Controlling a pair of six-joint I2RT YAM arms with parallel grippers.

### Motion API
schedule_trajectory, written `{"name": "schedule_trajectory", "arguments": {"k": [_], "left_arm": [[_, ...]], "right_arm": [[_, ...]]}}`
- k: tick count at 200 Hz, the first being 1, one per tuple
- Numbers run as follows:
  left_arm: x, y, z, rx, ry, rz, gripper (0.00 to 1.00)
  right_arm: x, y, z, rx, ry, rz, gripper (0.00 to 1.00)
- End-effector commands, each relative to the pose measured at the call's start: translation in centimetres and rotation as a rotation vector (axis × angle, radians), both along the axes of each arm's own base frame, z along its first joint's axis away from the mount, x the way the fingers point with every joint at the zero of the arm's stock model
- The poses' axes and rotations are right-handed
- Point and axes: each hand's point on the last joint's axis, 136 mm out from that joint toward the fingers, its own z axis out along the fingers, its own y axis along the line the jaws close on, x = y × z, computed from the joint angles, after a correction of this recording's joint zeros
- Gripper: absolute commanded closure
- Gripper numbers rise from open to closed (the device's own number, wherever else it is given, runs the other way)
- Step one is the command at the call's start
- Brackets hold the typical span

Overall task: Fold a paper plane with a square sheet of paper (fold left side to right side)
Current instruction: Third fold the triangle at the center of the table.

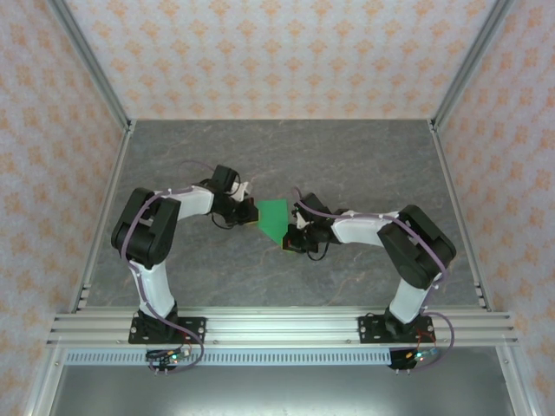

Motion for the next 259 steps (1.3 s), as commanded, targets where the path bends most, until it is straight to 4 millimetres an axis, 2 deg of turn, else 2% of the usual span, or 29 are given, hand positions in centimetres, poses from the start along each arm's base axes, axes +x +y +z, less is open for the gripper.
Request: {"name": "schedule_trajectory", "arguments": {"k": [1, 40, 54, 73, 101, 140, 169, 210, 228, 233, 259], "left_arm": [[1.4, 2.3, 1.7, 0.106, -0.077, 0.023, 0.93], [0.7, 1.5, 6.6, 0.027, -0.156, 0.035, 0.92], [-0.2, 0.3, 7.3, -0.008, -0.162, 0.015, 0.92], [-2.0, -2.5, 7.1, -0.025, -0.147, -0.054, 0.92], [-3.9, -6.1, 5.3, -0.033, -0.097, -0.136, 0.92], [-4.7, -7.3, 2.0, -0.016, -0.022, -0.151, 0.92], [-4.8, -6.6, 0.1, 0.041, 0.005, -0.138, 0.92], [-5.1, -4.6, -2.5, 0.173, 0.05, -0.12, 0.92], [-5.3, -4.0, -2.8, 0.205, 0.055, -0.118, 0.92], [-5.6, -3.8, -3.9, 0.223, 0.081, -0.119, 0.92], [-5.8, -3.3, -4.4, 0.249, 0.088, -0.119, 0.92]], "right_arm": [[-2.9, -5.1, -4.6, -0.238, 0.118, -0.031, 1.0], [-2.5, -4.6, -4.3, -0.218, 0.101, -0.035, 1.0], [-2.4, -4.6, -4.3, -0.217, 0.099, -0.034, 1.0], [-2.2, -4.4, -4.2, -0.212, 0.095, -0.035, 1.0], [-2.1, -4.3, -4.1, -0.209, 0.096, -0.035, 1.0], [-2.0, -4.1, -4.0, -0.203, 0.095, -0.037, 1.0], [-1.9, -3.9, -3.8, -0.197, 0.092, -0.036, 1.0], [-2.2, -4.0, -3.7, -0.197, 0.103, -0.029, 1.0], [-2.5, -4.2, -3.6, -0.202, 0.113, -0.023, 1.0], [-2.7, -4.3, -3.6, -0.207, 0.116, -0.022, 1.0], [-3.6, -5.1, -3.3, -0.218, 0.129, -0.026, 1.0]]}}
